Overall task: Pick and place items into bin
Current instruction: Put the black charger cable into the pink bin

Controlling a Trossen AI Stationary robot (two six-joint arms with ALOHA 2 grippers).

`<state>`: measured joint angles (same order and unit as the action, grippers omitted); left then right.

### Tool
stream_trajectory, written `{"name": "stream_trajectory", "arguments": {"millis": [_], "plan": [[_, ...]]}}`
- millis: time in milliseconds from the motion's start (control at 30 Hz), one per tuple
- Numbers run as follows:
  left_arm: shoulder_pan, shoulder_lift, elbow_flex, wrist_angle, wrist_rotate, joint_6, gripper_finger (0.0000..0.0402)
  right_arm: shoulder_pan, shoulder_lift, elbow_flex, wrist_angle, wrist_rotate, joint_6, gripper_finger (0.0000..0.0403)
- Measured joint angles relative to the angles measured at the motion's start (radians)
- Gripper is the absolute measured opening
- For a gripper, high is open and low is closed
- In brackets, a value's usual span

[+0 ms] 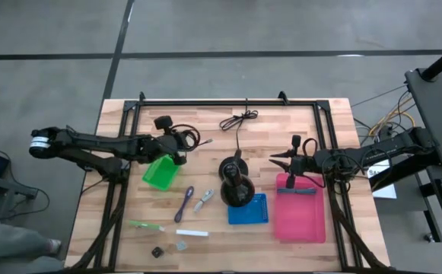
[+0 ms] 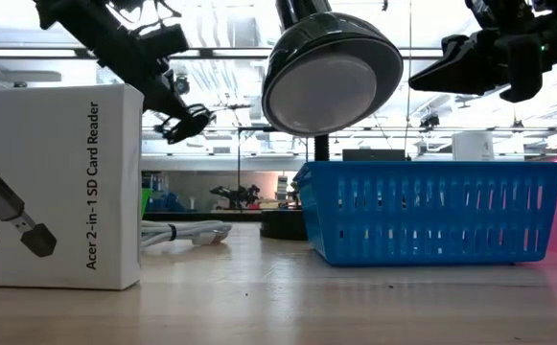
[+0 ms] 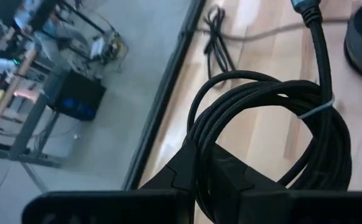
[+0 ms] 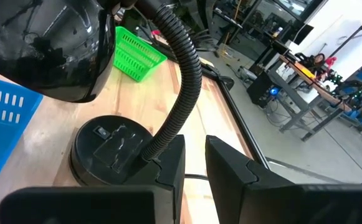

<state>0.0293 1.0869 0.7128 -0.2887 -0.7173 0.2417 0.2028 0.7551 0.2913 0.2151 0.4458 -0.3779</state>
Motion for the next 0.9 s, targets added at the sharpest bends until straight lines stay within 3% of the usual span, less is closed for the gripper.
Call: {"name": "stream_trajectory", "arguments": {"millis": [367,900], "plan": [[0.002,-0.012,0.001,0.161,-0.054,0.074,0.0013,0.000,0.000,0.000,0.064,0.000,0.036,0.0053],[0.001,-0.043,0.010,0.336,-0.033,0.211,0.0013,-0.005,0.000,0.063,0.262,0.000,-0.033,0.0060]]}}
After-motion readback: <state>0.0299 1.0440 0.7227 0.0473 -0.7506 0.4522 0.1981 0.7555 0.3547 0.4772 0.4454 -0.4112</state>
